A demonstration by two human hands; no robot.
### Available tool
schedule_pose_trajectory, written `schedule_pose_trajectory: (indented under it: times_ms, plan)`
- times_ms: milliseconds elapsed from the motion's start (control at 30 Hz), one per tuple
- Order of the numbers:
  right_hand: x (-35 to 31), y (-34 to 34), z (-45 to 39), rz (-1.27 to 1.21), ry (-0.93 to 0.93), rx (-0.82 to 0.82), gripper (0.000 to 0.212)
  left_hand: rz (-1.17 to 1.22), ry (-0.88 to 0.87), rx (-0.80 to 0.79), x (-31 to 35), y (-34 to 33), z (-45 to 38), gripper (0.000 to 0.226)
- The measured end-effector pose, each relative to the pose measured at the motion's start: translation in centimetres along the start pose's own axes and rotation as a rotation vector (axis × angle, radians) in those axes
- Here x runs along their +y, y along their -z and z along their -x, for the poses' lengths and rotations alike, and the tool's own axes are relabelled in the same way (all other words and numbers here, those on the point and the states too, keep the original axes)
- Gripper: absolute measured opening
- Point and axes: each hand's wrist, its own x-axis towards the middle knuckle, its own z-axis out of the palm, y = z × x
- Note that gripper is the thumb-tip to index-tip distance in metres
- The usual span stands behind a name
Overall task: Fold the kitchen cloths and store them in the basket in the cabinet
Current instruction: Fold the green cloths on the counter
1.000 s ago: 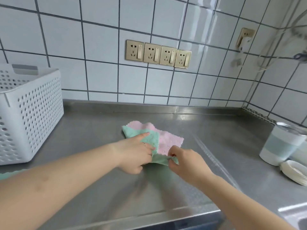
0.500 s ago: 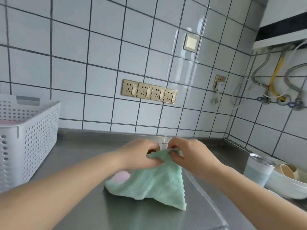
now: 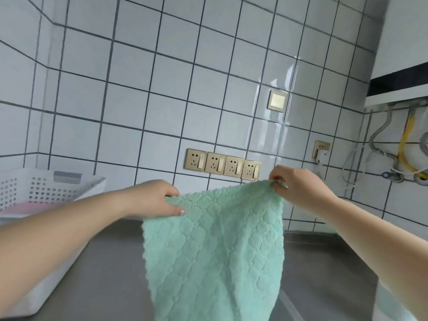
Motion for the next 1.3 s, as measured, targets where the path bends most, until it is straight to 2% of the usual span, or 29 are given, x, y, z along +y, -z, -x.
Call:
schedule_pose_trajectory:
  times_ms: [67,200,300,367,500,567,667,833,900,1000,1133,1300]
  plan:
    - [0.3,-1.3,-1.1,0.0,-0.044,-0.021,0.015,-0.047,0.068,0.101,-1.8,0.4,-0.7,0.027]
    - [0.3,-4.3,-2.4,-0.112,-0.11,0.039,0.017,0.115,0.144,0.425,-4.2,1.4,-1.3,0.013]
    - [-0.2,-5.9,-1.6,-0.359,-0.148,0.07,0.015,0.226,0.146,0.528,-5.3,1.5,-0.7,0.026]
    - [-0.7,-7.1,0.0,-0.541,-0.158,0.08,0.007,0.299,0.154,0.525,-6.4,0.6,0.4,0.033]
    - [-2.0,-11.0,5.7,-0.812,-0.174,0.066,0.014,0.438,0.166,0.375,-7.5,-3.6,5.0,0.025]
    - [-2.4,-13.8,9.3,-0.808,-0.2,-0.059,0.015,0.365,0.219,0.252,-7.9,-6.7,8.1,0.023]
    - [-2.9,-16.5,14.2,-0.717,-0.215,-0.335,0.009,0.253,0.299,0.024,-8.4,-11.0,12.5,0.019]
    - [-3.3,-15.0,18.2,-0.716,-0.227,-0.664,0.007,0.369,0.419,-0.352,-8.7,-13.6,17.2,0.02]
    - [-3.4,-14.7,18.8,-0.708,-0.223,-0.746,0.006,0.419,0.458,-0.44,-9.2,-13.4,18.1,0.024]
    - [-3.4,-15.4,18.7,-0.647,-0.237,-0.763,0.003,0.406,0.453,-0.411,-9.2,-13.3,17.7,0.024]
    - [-3.0,-17.7,17.1,-0.625,-0.324,-0.663,0.004,0.399,0.479,-0.268,-9.0,-14.0,15.2,0.03]
    - [-3.4,-21.1,14.6,-0.57,-0.394,-0.651,0.006,0.258,0.541,-0.188,-9.6,-15.5,12.3,0.033]
